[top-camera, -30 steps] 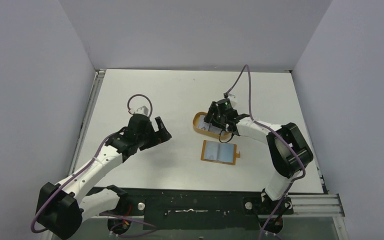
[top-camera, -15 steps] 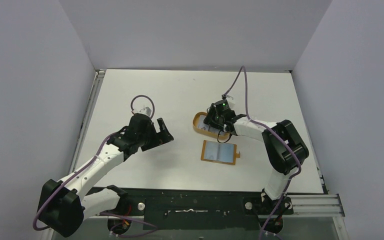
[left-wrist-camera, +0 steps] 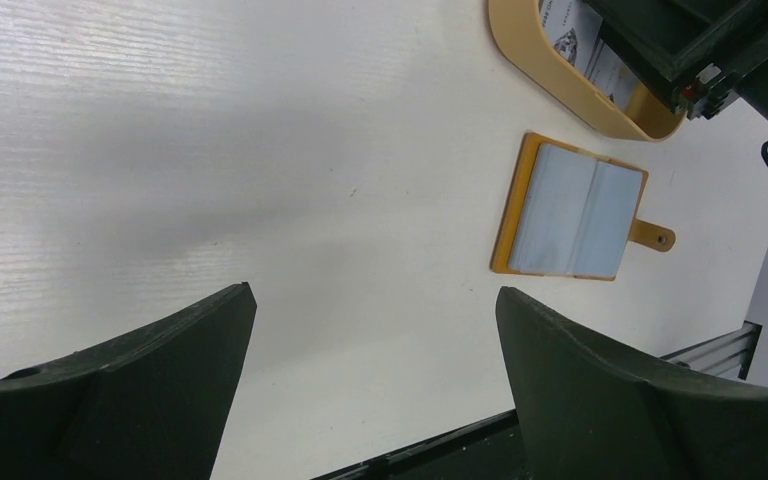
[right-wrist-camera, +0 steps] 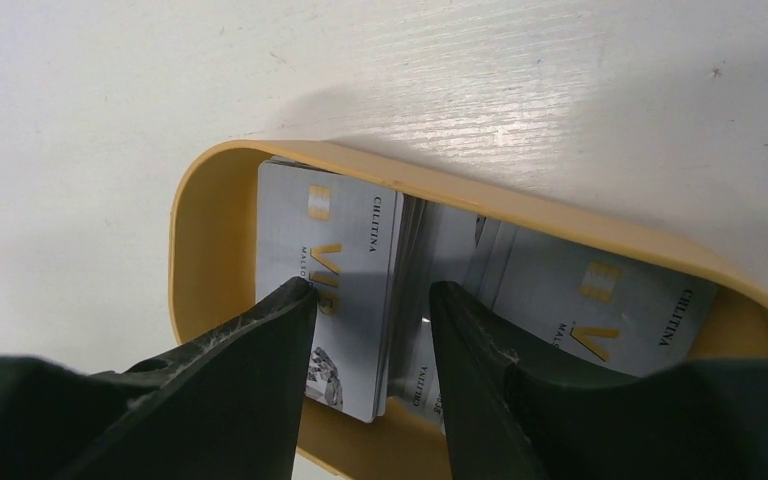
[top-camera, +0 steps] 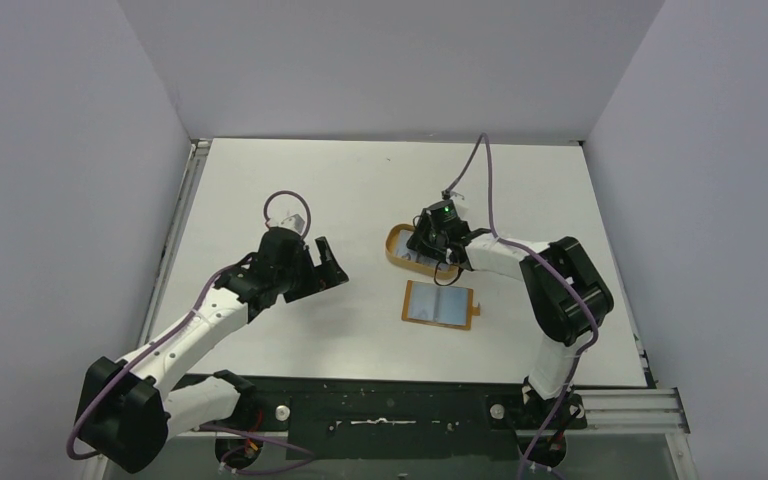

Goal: Put the credit cards into the card holder
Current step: Pick up the credit card from the storage box.

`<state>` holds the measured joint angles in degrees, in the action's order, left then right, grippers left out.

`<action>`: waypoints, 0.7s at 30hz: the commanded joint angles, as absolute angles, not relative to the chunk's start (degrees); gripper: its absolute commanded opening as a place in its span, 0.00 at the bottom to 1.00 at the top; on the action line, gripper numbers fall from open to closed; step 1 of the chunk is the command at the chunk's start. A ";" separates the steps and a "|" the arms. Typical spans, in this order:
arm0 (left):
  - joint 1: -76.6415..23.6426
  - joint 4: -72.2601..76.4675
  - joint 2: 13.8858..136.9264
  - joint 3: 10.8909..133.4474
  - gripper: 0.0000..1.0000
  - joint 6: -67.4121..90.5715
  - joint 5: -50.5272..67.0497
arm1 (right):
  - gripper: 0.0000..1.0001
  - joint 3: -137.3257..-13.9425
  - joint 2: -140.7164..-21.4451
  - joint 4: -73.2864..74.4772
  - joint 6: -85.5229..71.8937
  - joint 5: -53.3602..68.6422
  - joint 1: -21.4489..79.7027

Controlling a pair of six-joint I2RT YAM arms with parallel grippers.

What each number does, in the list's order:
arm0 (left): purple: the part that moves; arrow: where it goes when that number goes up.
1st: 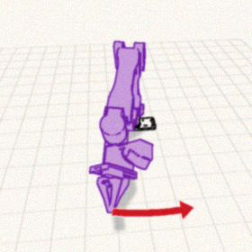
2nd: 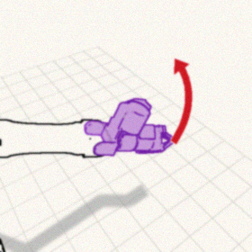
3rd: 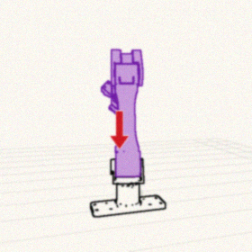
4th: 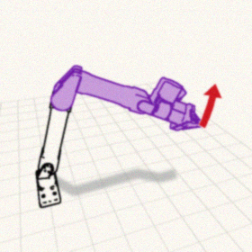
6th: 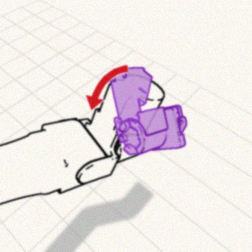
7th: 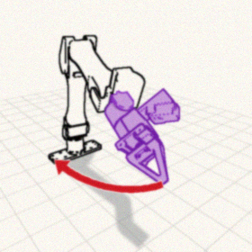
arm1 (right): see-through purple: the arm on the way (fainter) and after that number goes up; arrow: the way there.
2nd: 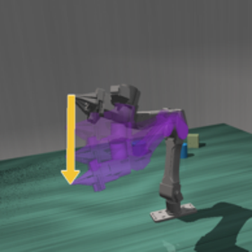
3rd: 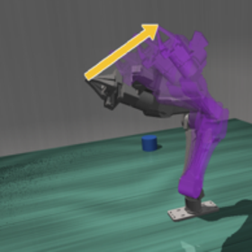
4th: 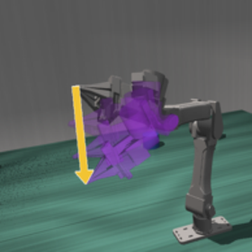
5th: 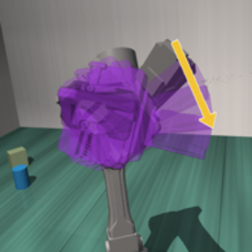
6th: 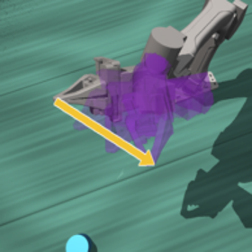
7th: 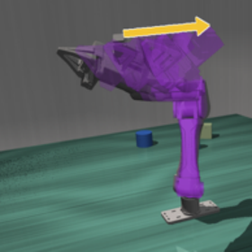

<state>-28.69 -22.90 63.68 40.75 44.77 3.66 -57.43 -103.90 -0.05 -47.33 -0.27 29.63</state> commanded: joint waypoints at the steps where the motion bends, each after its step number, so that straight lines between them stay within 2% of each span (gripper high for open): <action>1: -28.30 -19.73 64.07 41.12 0.89 44.03 4.74 | 0.45 -57.08 -104.02 -0.79 -47.34 -0.78 29.02; 7: -28.30 -19.48 64.07 41.06 0.89 44.03 4.64 | 0.35 -54.55 -101.72 -1.86 -47.67 -1.14 28.36; 21: -28.21 -19.21 64.50 40.88 0.88 44.21 4.87 | 0.27 -51.46 -98.12 -2.68 -47.54 -1.31 27.22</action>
<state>-28.64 -22.55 64.20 40.75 44.73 3.95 -52.56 -100.49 -2.76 -48.34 0.47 27.73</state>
